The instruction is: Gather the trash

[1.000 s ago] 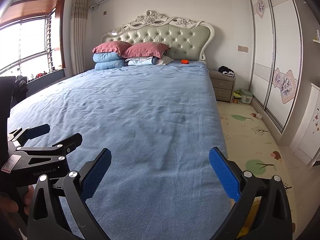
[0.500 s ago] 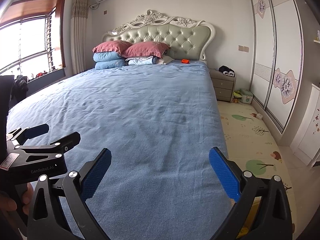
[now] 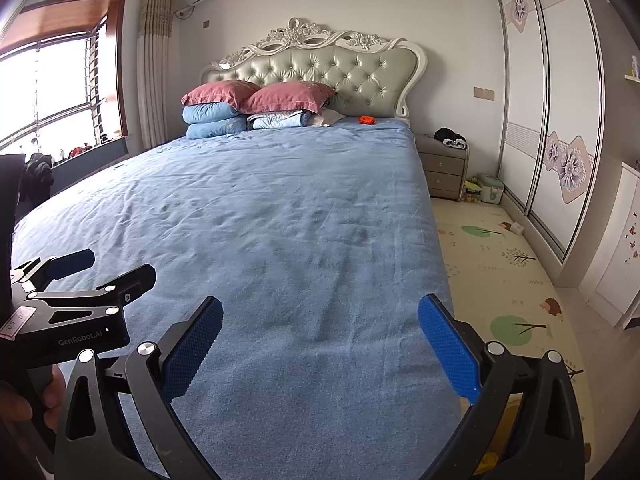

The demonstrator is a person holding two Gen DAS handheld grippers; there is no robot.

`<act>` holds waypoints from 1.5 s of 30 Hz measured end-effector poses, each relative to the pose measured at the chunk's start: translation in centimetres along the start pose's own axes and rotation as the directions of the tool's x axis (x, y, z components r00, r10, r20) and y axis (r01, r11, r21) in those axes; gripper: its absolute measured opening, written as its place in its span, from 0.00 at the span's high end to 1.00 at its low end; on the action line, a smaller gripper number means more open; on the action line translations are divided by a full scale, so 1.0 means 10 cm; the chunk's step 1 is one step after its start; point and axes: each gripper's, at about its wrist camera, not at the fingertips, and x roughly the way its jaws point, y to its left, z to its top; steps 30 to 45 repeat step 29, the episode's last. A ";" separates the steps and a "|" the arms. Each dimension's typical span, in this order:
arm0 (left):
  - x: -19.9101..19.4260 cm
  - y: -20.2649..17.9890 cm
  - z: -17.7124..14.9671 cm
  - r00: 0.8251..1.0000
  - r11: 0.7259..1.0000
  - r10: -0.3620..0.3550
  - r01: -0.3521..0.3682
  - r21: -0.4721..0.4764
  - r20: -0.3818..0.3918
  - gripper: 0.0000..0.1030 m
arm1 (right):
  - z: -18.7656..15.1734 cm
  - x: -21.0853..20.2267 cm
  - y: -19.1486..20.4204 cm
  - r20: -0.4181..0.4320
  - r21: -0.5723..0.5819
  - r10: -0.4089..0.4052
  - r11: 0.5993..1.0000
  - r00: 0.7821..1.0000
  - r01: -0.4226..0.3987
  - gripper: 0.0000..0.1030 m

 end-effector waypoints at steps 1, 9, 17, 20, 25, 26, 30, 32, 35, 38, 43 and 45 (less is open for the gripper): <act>0.01 0.00 0.00 1.000 1.000 0.001 -0.001 0.001 -0.001 0.04 | 0.00 0.00 0.00 0.001 0.000 -0.001 1.000 1.000 0.001 0.08; 0.01 0.00 0.00 1.000 1.000 0.002 -0.002 0.001 0.000 0.04 | 0.00 0.00 -0.01 0.000 0.003 0.000 1.000 1.000 0.000 0.08; -0.02 -0.01 -0.01 0.998 0.999 0.035 -0.036 0.014 0.051 0.04 | -0.01 0.01 0.00 -0.010 0.013 0.003 1.000 1.000 -0.003 0.08; -0.02 0.01 0.01 0.999 1.000 0.017 -0.017 0.002 0.045 0.04 | -0.02 0.02 0.00 -0.011 0.014 0.002 1.000 1.000 -0.002 0.08; 0.03 0.05 0.04 0.999 1.000 0.022 -0.022 -0.021 0.024 0.04 | -0.01 0.03 0.01 -0.011 0.013 0.002 1.000 1.000 -0.001 0.08; 0.03 0.05 0.04 0.999 0.999 0.032 -0.032 -0.020 0.023 0.04 | -0.01 0.04 0.01 -0.010 0.013 0.002 1.000 1.000 -0.002 0.08; 0.03 0.06 0.04 0.999 0.999 0.036 -0.035 -0.020 0.024 0.04 | -0.01 0.04 0.01 -0.010 0.015 0.003 1.000 1.000 -0.003 0.08; 0.03 0.06 0.04 0.999 0.999 0.036 -0.035 -0.020 0.024 0.04 | -0.01 0.04 0.01 -0.010 0.015 0.003 1.000 1.000 -0.003 0.08; 0.03 0.06 0.04 0.999 0.999 0.036 -0.035 -0.020 0.024 0.04 | -0.01 0.04 0.01 -0.010 0.015 0.003 1.000 1.000 -0.003 0.08; 0.03 0.06 0.04 0.999 0.999 0.036 -0.035 -0.020 0.024 0.04 | -0.01 0.04 0.01 -0.010 0.015 0.003 1.000 1.000 -0.003 0.08; 0.03 0.06 0.04 0.999 0.999 0.036 -0.035 -0.020 0.024 0.04 | -0.01 0.04 0.01 -0.010 0.015 0.003 1.000 1.000 -0.003 0.08; 0.03 0.06 0.04 0.999 0.999 0.036 -0.035 -0.020 0.024 0.04 | -0.01 0.04 0.01 -0.010 0.015 0.003 1.000 1.000 -0.003 0.08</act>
